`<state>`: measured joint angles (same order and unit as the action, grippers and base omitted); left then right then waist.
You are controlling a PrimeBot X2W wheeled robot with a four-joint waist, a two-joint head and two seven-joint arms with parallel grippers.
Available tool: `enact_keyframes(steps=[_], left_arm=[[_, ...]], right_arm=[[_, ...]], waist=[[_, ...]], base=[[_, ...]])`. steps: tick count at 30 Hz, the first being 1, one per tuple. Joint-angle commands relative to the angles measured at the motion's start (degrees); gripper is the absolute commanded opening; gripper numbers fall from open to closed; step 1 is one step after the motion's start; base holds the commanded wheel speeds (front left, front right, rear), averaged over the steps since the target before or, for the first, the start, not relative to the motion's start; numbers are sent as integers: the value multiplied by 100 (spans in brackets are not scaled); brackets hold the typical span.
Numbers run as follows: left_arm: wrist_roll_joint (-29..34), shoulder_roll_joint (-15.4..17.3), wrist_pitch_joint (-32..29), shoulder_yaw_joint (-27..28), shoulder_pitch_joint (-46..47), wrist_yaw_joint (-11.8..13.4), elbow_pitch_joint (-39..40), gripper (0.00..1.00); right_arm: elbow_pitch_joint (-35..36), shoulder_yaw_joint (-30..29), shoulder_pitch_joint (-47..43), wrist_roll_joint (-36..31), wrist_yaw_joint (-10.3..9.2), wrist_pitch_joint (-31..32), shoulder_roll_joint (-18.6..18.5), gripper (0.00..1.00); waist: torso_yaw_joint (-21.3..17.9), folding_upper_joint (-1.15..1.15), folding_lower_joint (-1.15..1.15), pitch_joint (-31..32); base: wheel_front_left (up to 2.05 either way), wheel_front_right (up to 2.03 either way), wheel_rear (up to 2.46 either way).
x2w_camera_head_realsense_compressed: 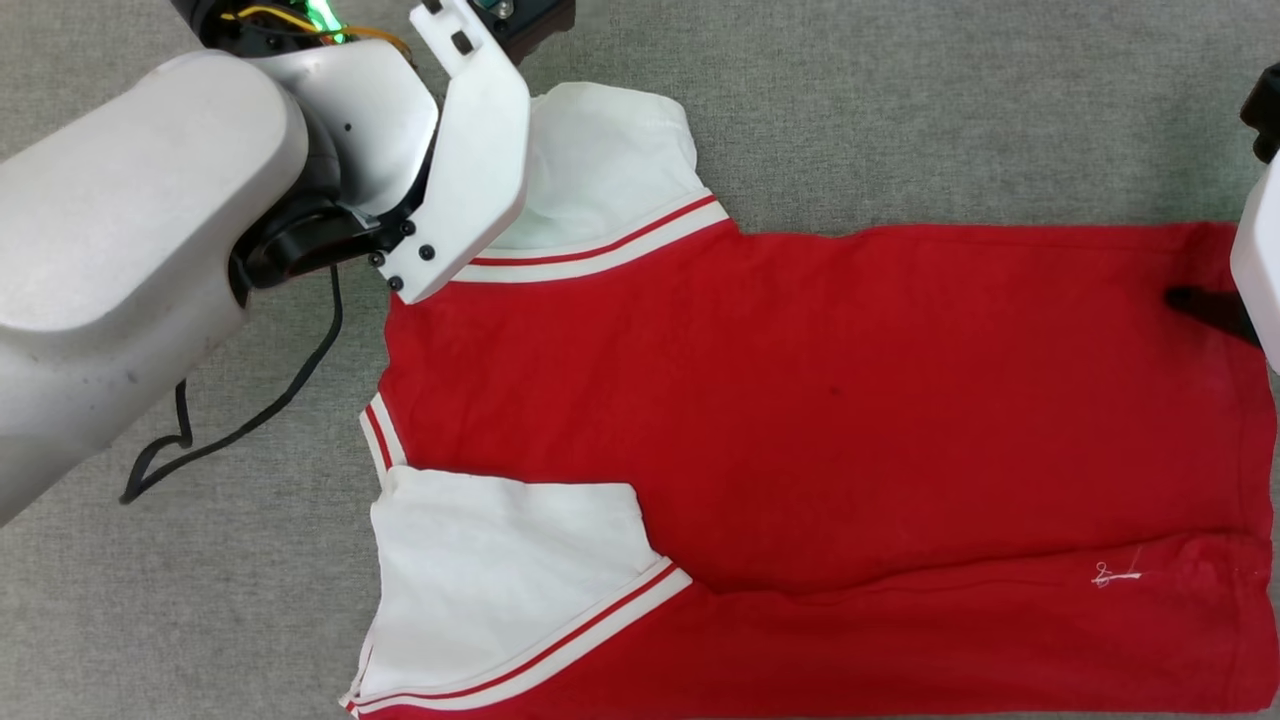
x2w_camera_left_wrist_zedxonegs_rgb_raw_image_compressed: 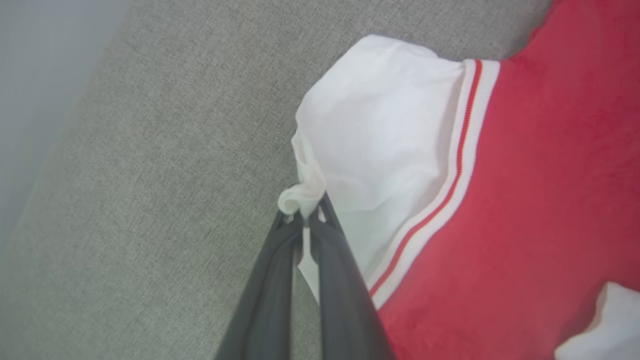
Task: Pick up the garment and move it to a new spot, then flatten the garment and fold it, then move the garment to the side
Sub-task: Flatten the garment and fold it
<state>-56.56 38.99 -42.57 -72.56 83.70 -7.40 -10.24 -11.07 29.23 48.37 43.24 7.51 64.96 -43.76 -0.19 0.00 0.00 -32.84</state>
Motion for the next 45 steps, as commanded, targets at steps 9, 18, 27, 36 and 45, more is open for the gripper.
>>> enact_keyframes(steps=[9, 18, 27, 36, 45], left_arm=[[-29, 19, 365, -62, -209, 2, -172, 0], [-168, 198, 742, -75, -876, 2, -81, 0], [-196, 474, 904, -81, -1716, 2, 420, 0], [-195, 828, 778, -83, -2801, 100, 940, 0], [-190, 1069, 806, -81, -3899, 299, 1209, 0]], right_arm=[[-182, 469, -175, 213, -4, -900, 65, 0], [-199, 632, -554, 353, -4, -2107, -62, 0], [185, 521, -1406, 506, -4, -2918, -403, 0], [510, 84, -2737, 588, -4, -3326, -637, 0], [675, -250, -3887, 511, -5, -3370, -625, 0]], waist=[[-5, 0, 0, 364], [-35, 0, 0, 1366], [107, 0, 0, 2111], [321, 0, 0, 2595], [379, 0, 0, 2636]], base=[[0, 0, 0], [0, 0, 0], [0, 0, 0], [0, 0, 0], [0, 0, 0]])
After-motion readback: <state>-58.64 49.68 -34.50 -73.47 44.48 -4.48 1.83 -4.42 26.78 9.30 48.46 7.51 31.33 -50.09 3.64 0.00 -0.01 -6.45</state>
